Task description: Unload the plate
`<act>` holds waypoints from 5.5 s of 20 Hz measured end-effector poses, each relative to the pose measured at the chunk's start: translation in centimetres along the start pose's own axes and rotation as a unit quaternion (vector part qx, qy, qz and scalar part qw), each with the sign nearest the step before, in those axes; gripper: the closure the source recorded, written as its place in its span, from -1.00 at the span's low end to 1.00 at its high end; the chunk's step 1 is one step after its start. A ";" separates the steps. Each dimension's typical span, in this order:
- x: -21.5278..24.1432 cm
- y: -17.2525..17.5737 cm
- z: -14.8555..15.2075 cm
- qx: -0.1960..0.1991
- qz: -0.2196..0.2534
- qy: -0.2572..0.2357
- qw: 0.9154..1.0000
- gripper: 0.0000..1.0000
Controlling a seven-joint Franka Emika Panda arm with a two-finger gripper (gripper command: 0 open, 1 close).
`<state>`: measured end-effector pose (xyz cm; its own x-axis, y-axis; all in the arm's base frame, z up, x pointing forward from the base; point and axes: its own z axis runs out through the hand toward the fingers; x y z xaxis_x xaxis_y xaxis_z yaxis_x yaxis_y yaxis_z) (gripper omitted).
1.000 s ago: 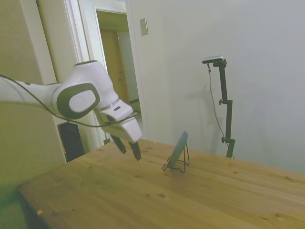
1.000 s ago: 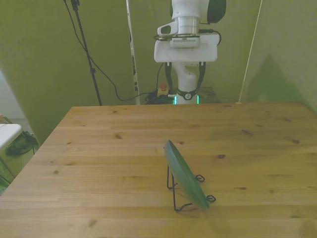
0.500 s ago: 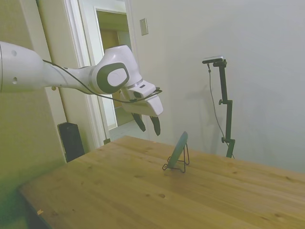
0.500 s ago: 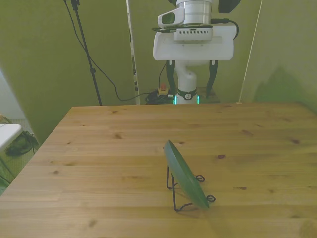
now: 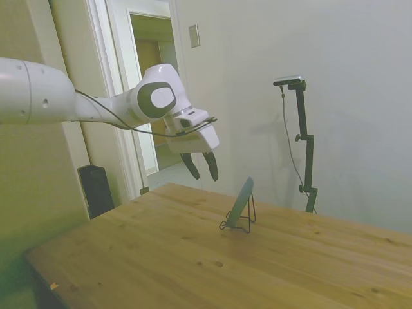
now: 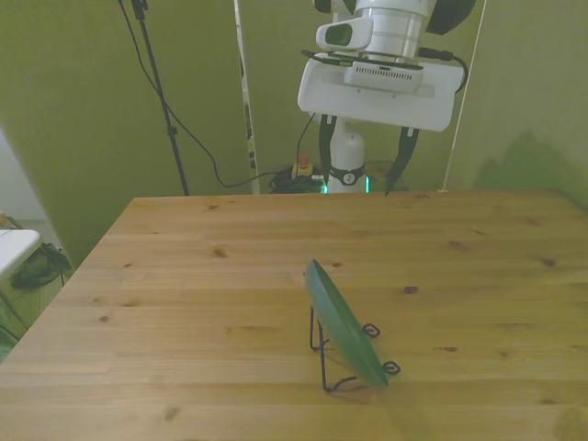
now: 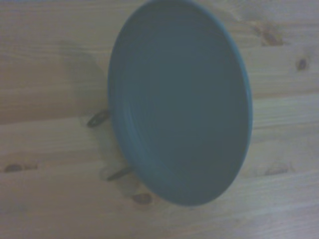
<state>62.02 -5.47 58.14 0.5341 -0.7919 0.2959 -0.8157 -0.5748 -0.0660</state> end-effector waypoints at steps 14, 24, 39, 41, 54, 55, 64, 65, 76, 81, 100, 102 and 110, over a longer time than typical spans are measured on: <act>7.0 -3.1 6.7 -0.082 0.010 0.083 0.993 -1.00; 6.4 -4.8 10.3 -0.064 -0.006 0.091 0.994 1.00; 6.2 -5.2 11.8 -0.046 -0.001 0.079 0.996 1.00; 6.1 -5.4 11.9 -0.044 -0.002 0.078 0.996 1.00; 6.3 -5.9 10.9 -0.033 -0.001 0.086 0.996 1.00; 6.3 -6.0 10.7 -0.032 -0.001 0.087 0.996 1.00; 5.0 -7.2 5.5 -0.001 -0.009 0.101 0.995 1.00; 4.2 -7.8 4.3 0.011 -0.013 0.100 0.995 1.00; -6.2 -14.9 3.3 0.168 -0.052 -0.111 0.978 1.00; -12.3 -14.3 4.5 0.167 -0.083 -0.169 0.968 1.00; -11.8 13.2 15.3 0.072 0.048 -0.188 0.978 1.00; -11.7 13.6 16.0 0.072 0.052 -0.191 0.978 1.00; -11.5 14.2 17.6 0.068 0.052 -0.204 0.975 -1.00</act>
<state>48.20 -8.14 36.99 0.5175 -0.8471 -0.1211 -0.8475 -0.4877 -0.2096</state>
